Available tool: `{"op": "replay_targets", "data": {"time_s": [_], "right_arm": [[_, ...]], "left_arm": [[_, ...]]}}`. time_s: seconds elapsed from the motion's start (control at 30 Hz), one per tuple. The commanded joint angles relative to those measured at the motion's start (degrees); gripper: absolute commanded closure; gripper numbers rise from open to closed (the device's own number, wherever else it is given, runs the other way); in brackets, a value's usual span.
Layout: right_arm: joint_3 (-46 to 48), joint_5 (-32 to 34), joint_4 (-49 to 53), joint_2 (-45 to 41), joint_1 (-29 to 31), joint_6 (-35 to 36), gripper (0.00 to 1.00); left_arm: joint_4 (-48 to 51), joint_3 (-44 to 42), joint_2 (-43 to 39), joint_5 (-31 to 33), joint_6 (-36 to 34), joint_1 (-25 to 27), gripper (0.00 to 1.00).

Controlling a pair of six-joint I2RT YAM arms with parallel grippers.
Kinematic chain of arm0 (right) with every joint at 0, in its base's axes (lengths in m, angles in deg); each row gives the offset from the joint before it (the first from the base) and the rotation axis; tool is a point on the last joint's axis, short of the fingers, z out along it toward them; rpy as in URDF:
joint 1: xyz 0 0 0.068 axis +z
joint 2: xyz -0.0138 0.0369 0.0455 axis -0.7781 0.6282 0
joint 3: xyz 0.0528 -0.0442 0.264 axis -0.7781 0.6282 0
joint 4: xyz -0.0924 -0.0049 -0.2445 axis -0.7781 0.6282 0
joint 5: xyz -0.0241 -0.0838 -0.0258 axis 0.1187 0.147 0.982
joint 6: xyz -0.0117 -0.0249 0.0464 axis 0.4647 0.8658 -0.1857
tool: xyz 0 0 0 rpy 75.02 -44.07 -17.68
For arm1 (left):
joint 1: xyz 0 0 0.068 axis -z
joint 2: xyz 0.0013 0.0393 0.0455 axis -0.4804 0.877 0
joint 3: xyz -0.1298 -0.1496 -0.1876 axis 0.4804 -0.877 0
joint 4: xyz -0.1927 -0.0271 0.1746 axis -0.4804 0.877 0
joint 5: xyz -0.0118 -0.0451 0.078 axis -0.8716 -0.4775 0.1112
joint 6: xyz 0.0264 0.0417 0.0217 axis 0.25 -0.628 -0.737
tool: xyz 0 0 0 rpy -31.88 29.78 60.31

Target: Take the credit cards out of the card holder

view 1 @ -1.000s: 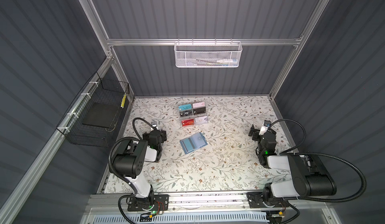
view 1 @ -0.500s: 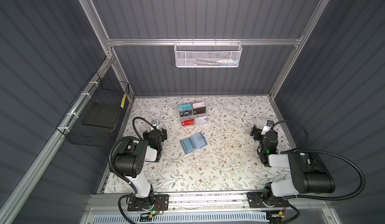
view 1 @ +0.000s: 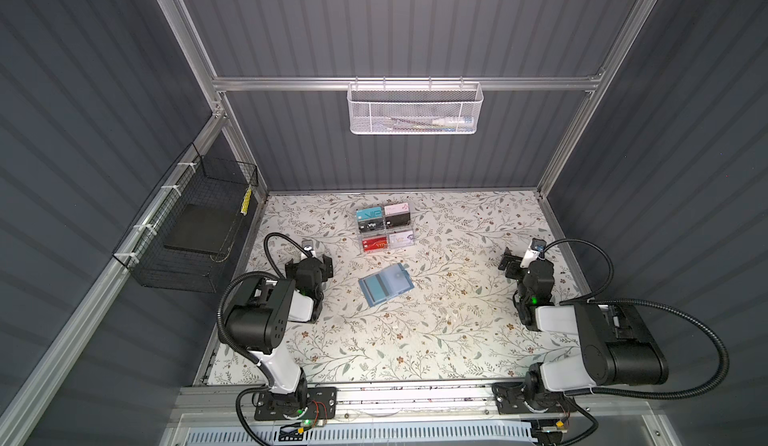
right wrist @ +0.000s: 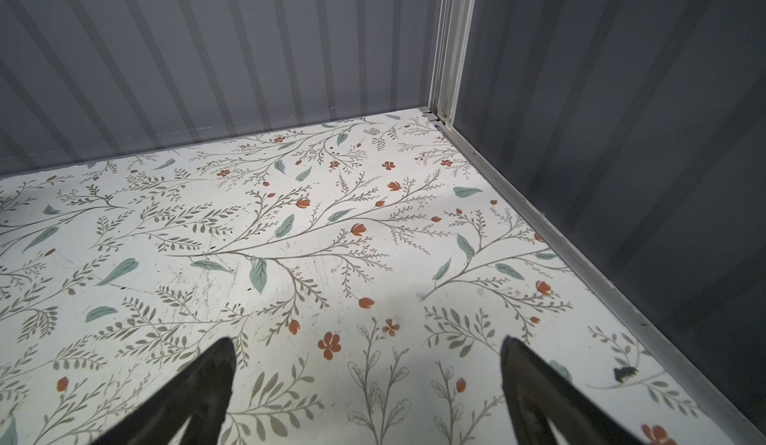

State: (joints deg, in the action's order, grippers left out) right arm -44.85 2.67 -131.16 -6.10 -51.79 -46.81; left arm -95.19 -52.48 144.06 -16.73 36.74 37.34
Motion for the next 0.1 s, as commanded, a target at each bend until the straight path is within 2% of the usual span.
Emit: {"op": "replay_targets", "data": {"time_s": [0.0,0.07], "right_arm": [[-0.7,-0.3,-0.7,0.2,0.1,-0.2,0.01],[0.2,-0.9,-2.0,0.1,0.2,0.3,0.01]], "left_arm": [[-1.5,0.4,0.1,-0.4,0.0,-0.2,0.0],[-1.5,0.4,0.1,-0.4,-0.1,-0.2,0.0]]}}
